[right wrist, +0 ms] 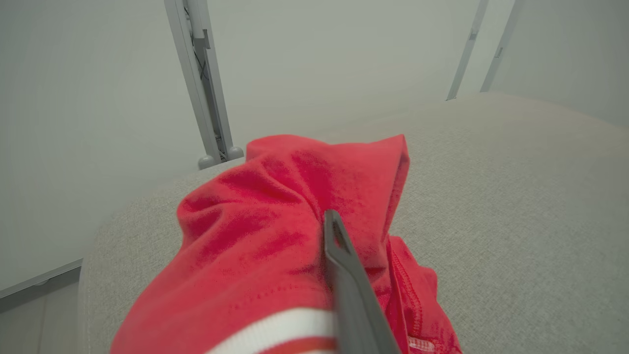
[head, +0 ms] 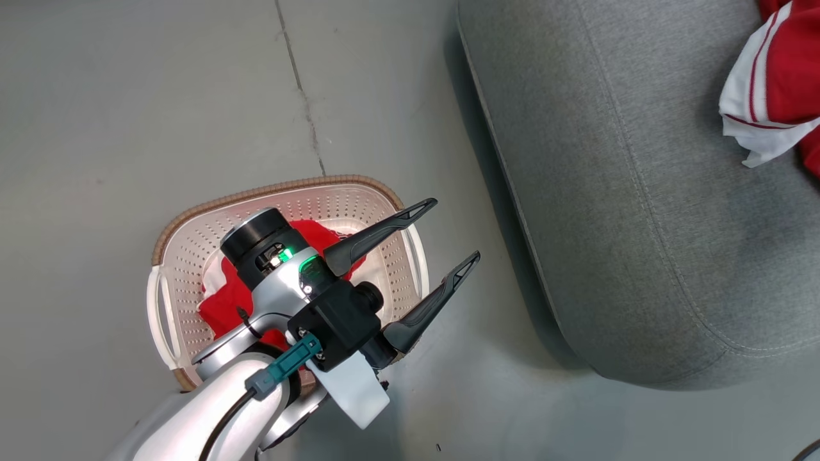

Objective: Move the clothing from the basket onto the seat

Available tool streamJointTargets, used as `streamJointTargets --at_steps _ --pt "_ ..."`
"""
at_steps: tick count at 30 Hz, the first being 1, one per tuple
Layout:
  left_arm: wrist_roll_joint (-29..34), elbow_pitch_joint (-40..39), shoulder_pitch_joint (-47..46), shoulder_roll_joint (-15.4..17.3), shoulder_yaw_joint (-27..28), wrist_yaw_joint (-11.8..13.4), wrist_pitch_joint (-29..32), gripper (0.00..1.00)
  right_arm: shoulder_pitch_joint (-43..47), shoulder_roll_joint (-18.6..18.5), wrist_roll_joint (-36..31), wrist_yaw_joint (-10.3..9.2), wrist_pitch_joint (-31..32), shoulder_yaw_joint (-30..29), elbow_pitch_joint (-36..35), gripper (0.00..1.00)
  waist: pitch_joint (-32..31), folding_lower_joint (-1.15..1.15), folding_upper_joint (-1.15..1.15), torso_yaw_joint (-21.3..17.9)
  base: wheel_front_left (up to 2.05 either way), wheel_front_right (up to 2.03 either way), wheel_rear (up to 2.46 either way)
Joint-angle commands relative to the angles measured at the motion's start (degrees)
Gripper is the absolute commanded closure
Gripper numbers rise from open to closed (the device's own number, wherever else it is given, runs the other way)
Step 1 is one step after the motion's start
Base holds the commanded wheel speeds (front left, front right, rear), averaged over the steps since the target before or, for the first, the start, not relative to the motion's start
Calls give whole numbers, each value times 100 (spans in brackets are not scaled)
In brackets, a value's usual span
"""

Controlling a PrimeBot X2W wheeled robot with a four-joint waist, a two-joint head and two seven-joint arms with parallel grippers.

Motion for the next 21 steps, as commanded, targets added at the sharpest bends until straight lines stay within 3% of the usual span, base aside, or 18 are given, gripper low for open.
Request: streamJointTargets --at_steps 1,12,21 --pt "-9 43 -68 13 19 37 -53 0 120 -30 -63 9 -40 -5 -8 0 -87 0 0 -27 0 0 0" --pt "-233 446 390 -171 -26 233 -432 0 1187 -43 -307 9 -37 229 -474 0 -980 0 0 61 0 0 0" --pt "-582 757 921 -292 280 686 -837 0 2319 239 -266 9 -37 491 -1907 0 -1708 0 0 455 0 0 0"
